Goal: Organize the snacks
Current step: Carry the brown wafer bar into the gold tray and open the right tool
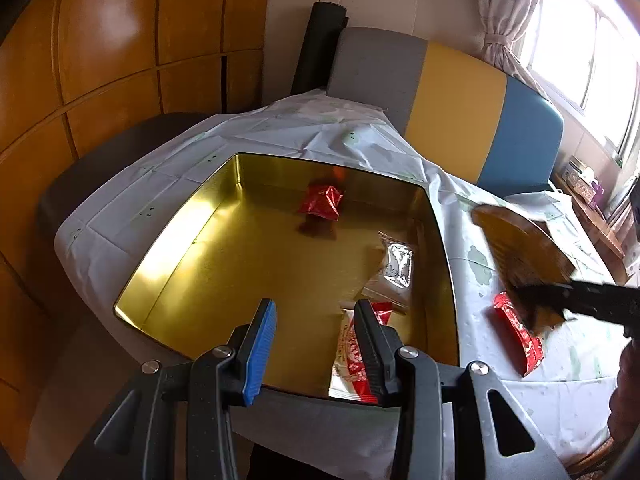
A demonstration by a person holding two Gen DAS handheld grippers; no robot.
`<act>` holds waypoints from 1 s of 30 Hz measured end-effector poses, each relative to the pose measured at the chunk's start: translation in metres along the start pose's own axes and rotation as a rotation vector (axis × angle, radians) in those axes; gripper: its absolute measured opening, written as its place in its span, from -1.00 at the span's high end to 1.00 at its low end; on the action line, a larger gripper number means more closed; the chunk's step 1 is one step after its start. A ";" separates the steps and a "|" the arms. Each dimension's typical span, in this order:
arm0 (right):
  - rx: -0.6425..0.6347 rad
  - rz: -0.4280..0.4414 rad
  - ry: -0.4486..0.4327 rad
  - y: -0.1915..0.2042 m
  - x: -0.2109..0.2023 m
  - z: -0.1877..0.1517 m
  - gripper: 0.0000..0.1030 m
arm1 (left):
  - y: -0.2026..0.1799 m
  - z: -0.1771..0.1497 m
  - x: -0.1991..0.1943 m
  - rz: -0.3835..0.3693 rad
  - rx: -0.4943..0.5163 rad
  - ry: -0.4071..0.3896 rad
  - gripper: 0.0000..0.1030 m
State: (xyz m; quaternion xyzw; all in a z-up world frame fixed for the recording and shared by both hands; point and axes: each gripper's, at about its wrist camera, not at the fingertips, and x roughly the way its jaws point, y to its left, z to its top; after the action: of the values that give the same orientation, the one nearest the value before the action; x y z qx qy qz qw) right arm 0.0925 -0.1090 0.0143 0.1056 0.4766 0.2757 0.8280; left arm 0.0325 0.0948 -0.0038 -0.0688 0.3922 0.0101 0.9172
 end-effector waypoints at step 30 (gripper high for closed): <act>0.011 -0.020 0.042 0.021 0.066 0.032 0.40 | 0.013 -0.005 0.006 0.016 -0.027 0.017 0.21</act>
State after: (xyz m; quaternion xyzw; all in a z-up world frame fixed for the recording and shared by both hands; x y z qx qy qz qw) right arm 0.1378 -0.0518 -0.0077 0.0995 0.4964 0.2667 0.8201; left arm 0.0323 0.1072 -0.0135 -0.0780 0.4004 0.0221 0.9128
